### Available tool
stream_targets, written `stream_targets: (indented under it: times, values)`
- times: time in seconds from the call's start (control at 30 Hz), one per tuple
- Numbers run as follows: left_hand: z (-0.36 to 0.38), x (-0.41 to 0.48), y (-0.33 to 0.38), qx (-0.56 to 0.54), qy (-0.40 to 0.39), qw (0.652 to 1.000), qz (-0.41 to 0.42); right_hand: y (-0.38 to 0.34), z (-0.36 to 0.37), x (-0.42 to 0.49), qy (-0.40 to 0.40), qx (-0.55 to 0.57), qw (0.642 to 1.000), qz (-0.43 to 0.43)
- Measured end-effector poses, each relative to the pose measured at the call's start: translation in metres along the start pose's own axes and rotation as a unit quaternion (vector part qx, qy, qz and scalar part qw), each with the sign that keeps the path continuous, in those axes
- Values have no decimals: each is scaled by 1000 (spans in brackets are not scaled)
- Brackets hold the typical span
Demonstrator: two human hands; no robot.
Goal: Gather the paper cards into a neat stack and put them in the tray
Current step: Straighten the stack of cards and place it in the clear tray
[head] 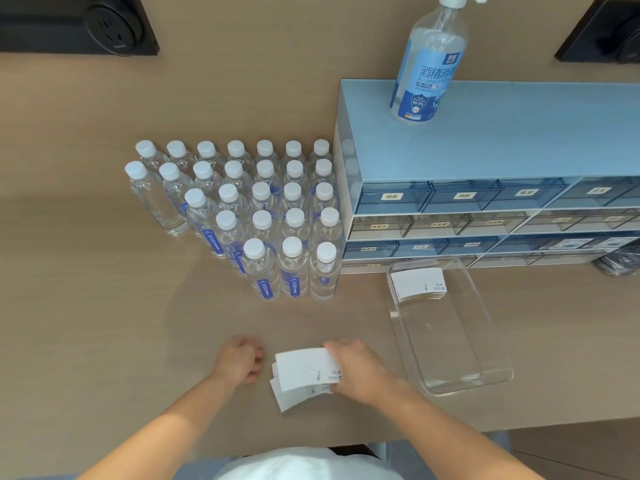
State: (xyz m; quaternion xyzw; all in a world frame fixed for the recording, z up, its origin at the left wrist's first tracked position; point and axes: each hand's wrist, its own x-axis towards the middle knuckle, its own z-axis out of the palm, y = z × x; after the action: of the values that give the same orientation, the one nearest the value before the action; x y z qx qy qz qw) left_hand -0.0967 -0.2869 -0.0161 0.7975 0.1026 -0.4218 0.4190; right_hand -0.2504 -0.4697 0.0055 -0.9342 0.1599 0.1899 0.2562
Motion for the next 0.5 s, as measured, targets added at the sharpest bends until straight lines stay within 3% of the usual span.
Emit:
stream_targets:
  times: [0.07, 0.17, 0.23, 0.33, 0.4, 0.5]
  values:
    - [0, -9, -10, 20, -23, 1000, -5, -11, 9, 3, -14, -33, 999, -22]
    - [5, -27, -22, 164, -46, 971, 165, -20, 18, 7, -23, -74, 997, -32]
    - [14, -36, -28, 346, -85, 898, 258, -22, 20, 8, -23, -79, 996, -24]
    - [32, -36, -31, 544, -75, 781, 299, -23, 22, 6, -14, -81, 996, -26]
    - [39, -34, -26, 572, -50, 758, 308, -24, 24, 5, -10, -80, 997, -22]
    - [39, -32, -16, 571, -46, 759, 311, -27, 23, 6, -14, -66, 998, 3]
